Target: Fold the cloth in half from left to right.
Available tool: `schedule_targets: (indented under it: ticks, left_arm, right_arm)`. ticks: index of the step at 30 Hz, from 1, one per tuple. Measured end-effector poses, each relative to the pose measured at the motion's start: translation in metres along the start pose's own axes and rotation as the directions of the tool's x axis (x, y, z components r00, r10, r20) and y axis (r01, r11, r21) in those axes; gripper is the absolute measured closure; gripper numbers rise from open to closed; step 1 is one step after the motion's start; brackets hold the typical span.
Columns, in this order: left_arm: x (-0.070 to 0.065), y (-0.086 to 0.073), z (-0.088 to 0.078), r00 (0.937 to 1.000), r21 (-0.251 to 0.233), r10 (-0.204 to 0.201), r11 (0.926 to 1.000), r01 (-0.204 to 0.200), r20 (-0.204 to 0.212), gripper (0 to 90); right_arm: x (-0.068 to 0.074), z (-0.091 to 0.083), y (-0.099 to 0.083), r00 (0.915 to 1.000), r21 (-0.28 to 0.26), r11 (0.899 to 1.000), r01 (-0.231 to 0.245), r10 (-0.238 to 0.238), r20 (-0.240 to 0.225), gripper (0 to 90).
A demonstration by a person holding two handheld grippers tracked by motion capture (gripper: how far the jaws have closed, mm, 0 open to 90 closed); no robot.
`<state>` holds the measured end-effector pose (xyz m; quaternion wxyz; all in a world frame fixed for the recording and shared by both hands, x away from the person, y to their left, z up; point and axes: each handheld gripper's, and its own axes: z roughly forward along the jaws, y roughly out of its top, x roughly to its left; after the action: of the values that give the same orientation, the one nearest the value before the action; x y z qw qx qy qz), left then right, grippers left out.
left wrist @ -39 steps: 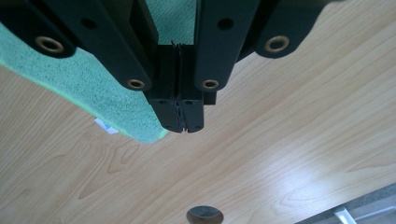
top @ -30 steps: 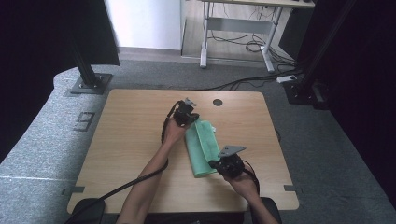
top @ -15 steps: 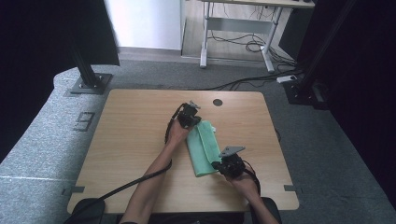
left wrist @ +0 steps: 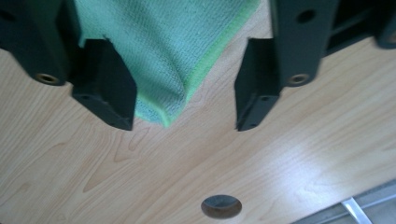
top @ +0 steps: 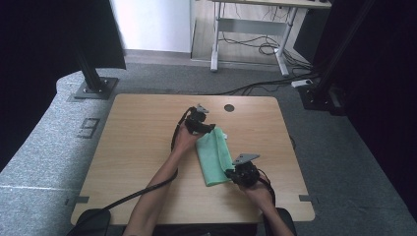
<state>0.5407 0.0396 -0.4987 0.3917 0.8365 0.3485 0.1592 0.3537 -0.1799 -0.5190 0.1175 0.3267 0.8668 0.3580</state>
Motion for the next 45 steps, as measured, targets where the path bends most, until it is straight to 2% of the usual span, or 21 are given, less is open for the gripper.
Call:
schedule_targets:
  ticks: [3, 9, 13, 15, 19, 22, 24, 27, 34, 40, 45]
  left_arm:
    - [0.0, 0.0, -0.008, 0.9997, -0.002, 0.013, 0.9999, -0.013, -0.019, 30.2]
    - [0.001, -0.007, -0.023, 0.9999, -0.01, 0.014, 0.9998, -0.014, -0.007, 27.0]
    - [-0.002, -0.017, -0.031, 0.9996, 0.007, 0.028, 0.9996, -0.028, 0.003, 20.9]
    - [-0.004, -0.024, -0.035, 0.9989, 0.017, 0.046, 0.9988, -0.046, 0.003, 19.7]
    - [-0.008, -0.039, -0.04, 0.9982, 0.036, 0.056, 0.9977, -0.057, 0.02, 16.2]
    - [-0.011, -0.05, -0.04, 0.9975, 0.061, 0.066, 0.9959, -0.067, 0.027, 15.0]
    - [-0.014, -0.057, -0.039, 0.9969, 0.079, 0.072, 0.9941, -0.074, 0.032, 14.4]
    - [-0.018, -0.066, -0.036, 0.9953, 0.107, 0.092, 0.9897, -0.095, 0.028, 14.1]
    - [-0.023, -0.074, -0.029, 0.9953, 0.123, 0.093, 0.9877, -0.096, 0.028, 13.9]
    - [-0.023, -0.075, -0.02, 0.9969, 0.129, 0.075, 0.9885, -0.078, 0.023, 14.0]
    - [-0.021, -0.074, -0.013, 0.9987, 0.119, 0.042, 0.9919, -0.045, 0.031, 12.8]
  right_arm:
    - [-0.001, -0.004, 0.0, 0.9999, -0.005, 1.0, 0.002, -0.002, 0.01, 82.8]
    - [-0.003, -0.009, 0.0, 0.999, -0.01, 1.0, -0.015, 0.016, 0.043, 80.2]
    - [-0.011, -0.014, -0.002, 0.9965, -0.007, 0.999, -0.034, 0.035, 0.075, 73.3]
    - [-0.014, -0.018, -0.002, 0.9943, -0.018, 0.999, -0.043, 0.045, 0.096, 69.7]
    - [-0.02, -0.024, 0.002, 0.9917, -0.045, 0.998, -0.053, 0.058, 0.115, 61.7]
    - [-0.021, -0.019, 0.007, 0.9917, -0.043, 0.998, -0.047, 0.052, 0.118, 58.1]
    - [-0.022, -0.012, 0.01, 0.993, -0.035, 0.999, -0.038, 0.041, 0.11, 55.0]
    - [-0.024, 0.001, 0.013, 0.9922, -0.008, 1.0, -0.021, 0.022, 0.123, 52.0]
    - [-0.028, 0.019, 0.004, 0.9911, 0.073, 0.997, -0.016, 0.006, 0.133, 61.8]
    - [-0.031, 0.019, -0.001, 0.9922, 0.07, 0.997, -0.036, 0.027, 0.122, 61.6]
    - [-0.031, 0.018, -0.003, 0.9937, 0.066, 0.997, -0.049, 0.042, 0.104, 66.6]
